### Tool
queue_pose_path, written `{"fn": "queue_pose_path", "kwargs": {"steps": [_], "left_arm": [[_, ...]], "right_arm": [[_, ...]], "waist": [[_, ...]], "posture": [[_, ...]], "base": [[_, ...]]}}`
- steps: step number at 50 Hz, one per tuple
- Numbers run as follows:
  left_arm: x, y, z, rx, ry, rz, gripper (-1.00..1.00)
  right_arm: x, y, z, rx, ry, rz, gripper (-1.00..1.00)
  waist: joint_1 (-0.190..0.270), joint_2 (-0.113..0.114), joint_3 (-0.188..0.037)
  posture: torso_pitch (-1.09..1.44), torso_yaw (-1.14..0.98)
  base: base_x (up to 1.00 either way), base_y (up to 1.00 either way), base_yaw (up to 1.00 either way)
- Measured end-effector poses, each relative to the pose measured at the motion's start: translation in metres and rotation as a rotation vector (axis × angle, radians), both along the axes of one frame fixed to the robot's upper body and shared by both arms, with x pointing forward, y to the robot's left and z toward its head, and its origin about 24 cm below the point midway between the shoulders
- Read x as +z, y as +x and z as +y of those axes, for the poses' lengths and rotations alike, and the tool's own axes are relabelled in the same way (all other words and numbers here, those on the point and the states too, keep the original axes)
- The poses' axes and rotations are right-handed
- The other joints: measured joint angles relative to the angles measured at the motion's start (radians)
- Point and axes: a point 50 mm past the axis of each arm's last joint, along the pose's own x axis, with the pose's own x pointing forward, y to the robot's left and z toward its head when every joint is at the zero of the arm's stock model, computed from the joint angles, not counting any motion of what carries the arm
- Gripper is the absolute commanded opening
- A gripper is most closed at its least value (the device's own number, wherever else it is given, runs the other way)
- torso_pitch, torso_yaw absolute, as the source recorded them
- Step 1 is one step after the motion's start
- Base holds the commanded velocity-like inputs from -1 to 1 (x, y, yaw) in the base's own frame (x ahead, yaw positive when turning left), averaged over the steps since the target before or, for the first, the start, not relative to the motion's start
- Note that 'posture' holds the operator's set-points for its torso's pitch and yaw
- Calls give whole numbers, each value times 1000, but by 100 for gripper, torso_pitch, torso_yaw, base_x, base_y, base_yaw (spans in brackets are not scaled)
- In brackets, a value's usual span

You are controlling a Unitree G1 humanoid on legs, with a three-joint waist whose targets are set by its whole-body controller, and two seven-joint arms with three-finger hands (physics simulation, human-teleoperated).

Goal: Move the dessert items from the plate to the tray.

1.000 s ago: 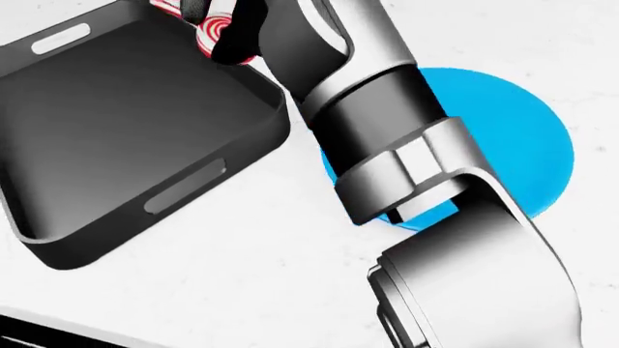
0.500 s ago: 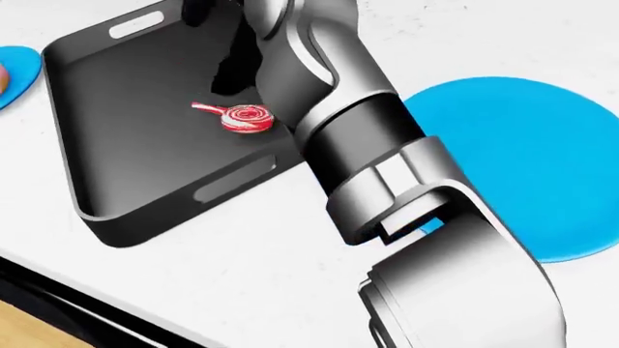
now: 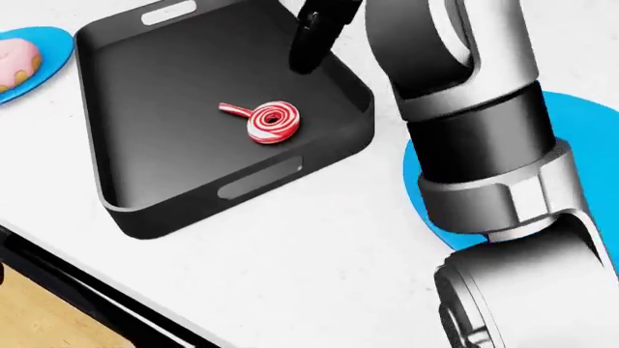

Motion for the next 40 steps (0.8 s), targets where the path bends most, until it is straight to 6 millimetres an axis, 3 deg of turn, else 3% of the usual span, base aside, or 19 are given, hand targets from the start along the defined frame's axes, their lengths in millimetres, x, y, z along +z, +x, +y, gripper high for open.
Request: {"fn": "queue_pose_path", "kwargs": {"steps": [20,33,40], "left_arm": [[19,10,-8,-19,40,3,100],[20,19,-18,-42,67,6,100],[22,20,-19,-37,78,1,100]], "right_arm": [[43,-79,-82,-57,21,-5,100],[44,-125,-136,-155,49,-89,100],[40,-143,-150,-175,37,-111,100]], "waist": [[-61,-29,12],[-113,-42,26],[-153,-50,32]], "posture": [[0,22],[0,16],[0,12]], "base": [[0,0,0],[0,0,0],[0,0,0]]}}
